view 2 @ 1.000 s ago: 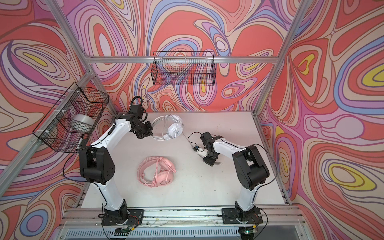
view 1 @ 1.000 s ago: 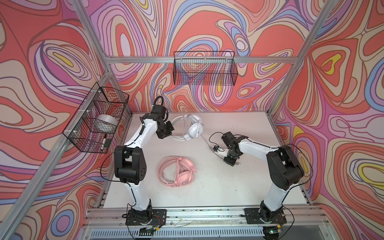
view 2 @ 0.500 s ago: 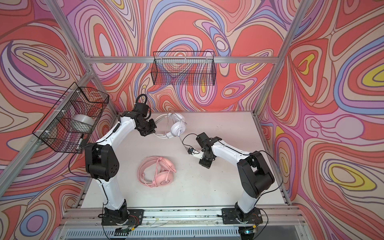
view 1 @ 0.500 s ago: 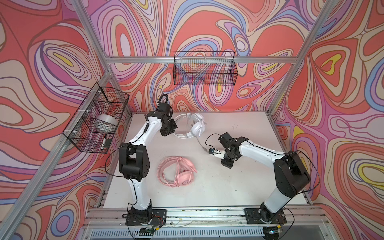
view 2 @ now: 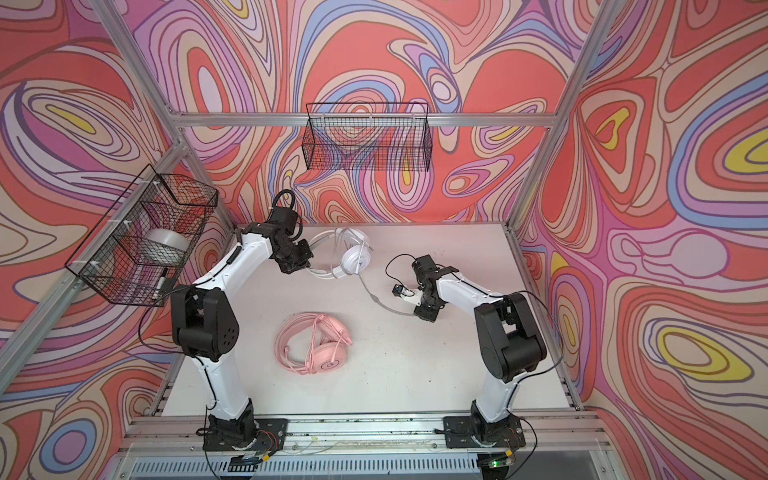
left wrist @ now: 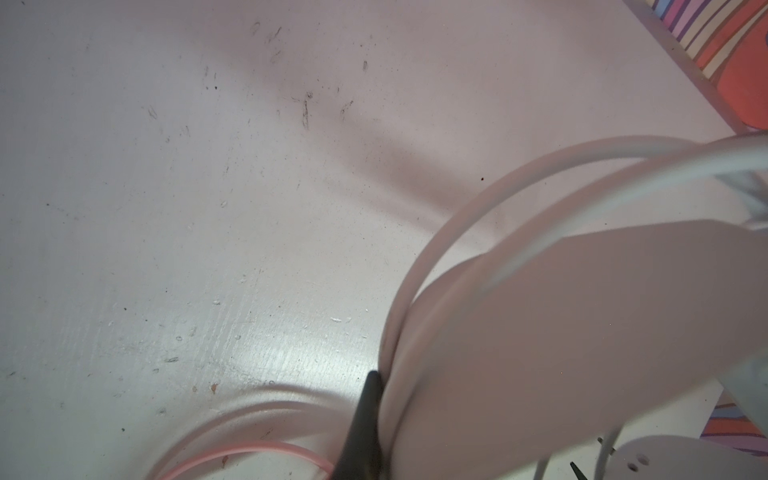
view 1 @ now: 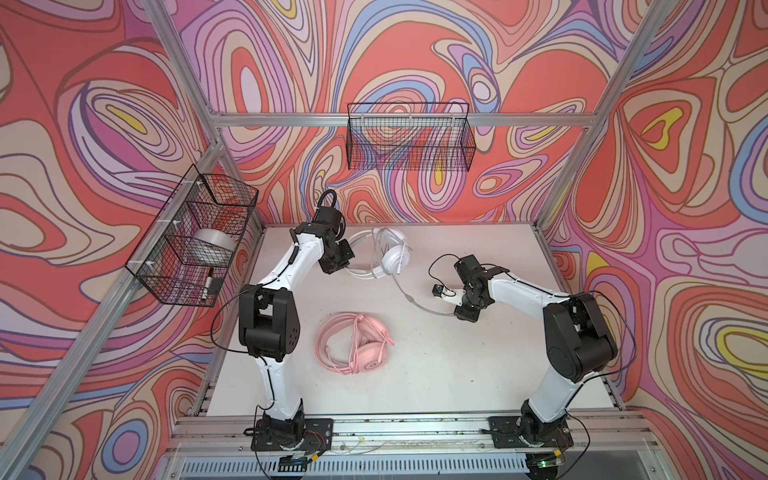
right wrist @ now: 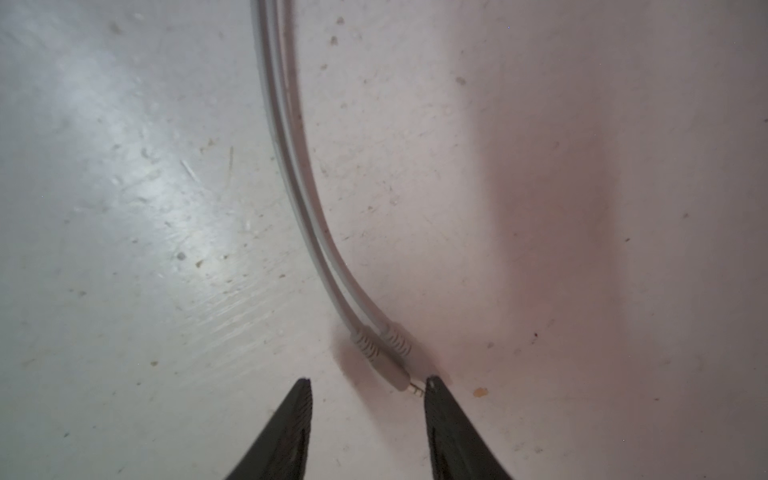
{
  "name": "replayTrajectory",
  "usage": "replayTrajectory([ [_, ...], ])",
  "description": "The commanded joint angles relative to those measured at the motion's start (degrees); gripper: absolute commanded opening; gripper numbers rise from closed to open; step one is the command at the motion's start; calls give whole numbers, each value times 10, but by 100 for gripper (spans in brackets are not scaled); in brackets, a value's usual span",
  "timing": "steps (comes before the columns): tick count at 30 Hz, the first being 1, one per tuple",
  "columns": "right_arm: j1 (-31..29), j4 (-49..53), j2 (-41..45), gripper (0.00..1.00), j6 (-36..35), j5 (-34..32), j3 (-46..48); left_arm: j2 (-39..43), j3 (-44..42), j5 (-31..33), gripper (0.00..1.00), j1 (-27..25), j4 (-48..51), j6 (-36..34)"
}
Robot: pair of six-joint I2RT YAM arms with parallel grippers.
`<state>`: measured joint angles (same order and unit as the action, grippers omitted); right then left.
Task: Wrap the headphones
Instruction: 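Grasp the grey cable's plug end with the right gripper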
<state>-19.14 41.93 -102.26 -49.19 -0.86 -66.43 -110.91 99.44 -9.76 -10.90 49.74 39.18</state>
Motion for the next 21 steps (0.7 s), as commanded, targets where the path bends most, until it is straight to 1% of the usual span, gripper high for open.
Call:
replayTrajectory([
  [1,11,-13,-40,48,-48,2,-24,3,19,-5,0,0,1,-2],
  [6,19,4,-66,47,-54,38,-51,4,22,-3,0,0,5,-4],
  [10,20,43,-94,45,-55,38,-70,4,25,0,0,0,9,-5],
  [14,20,57,-91,44,-45,46,-68,5,26,-1,0,0,10,-5],
  [21,20,78,-65,43,-55,16,-37,3,26,-3,0,0,9,-3],
])
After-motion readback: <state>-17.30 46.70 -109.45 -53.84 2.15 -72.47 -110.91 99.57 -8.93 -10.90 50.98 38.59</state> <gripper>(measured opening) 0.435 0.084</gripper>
